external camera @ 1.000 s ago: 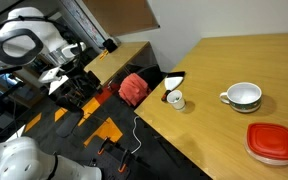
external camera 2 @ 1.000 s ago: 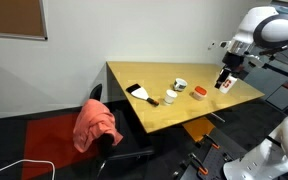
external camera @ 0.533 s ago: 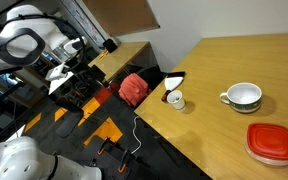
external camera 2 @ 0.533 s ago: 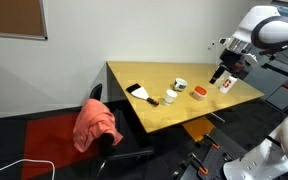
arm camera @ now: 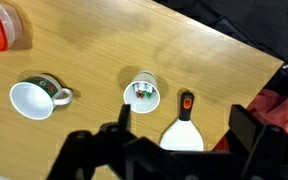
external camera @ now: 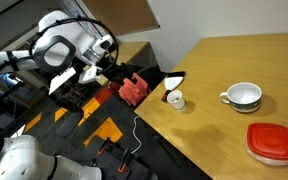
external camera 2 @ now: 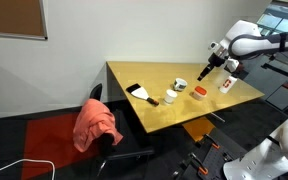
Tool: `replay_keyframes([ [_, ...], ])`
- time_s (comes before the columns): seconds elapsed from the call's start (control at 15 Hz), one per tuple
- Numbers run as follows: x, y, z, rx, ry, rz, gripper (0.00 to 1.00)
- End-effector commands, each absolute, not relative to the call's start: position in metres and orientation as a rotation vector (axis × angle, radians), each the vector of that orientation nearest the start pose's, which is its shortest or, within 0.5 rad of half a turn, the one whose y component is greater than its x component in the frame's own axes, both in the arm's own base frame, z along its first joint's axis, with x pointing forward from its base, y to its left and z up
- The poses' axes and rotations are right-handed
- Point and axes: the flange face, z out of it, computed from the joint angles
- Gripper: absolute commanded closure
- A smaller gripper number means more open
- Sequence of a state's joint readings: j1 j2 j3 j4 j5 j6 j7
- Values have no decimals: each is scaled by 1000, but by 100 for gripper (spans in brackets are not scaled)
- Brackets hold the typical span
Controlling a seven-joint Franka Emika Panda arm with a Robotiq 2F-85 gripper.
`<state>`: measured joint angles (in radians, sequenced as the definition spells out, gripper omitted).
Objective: Pour the sweets in the cup onto the table
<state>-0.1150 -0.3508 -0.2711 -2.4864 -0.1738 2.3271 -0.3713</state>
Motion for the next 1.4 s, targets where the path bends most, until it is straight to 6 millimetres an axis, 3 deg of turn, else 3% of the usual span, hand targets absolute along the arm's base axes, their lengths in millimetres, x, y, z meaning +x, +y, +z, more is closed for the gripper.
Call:
replay_keyframes([
  [0.0, 429, -226, 402, -3247, -196, -251, 0],
  [0.2, 428, -256, 386, -3237, -207, -185, 0],
  [0.27, 420, -242, 389, -3237, -186, -206, 0],
  [0.4, 422, -254, 382, -3244, -184, -176, 0],
  [0.6, 424, -254, 382, -3246, -188, -173, 0],
  [0.93, 459, -269, 364, -3263, -174, -226, 0],
  [1.33, 498, -287, 306, -3182, -234, -204, 0],
])
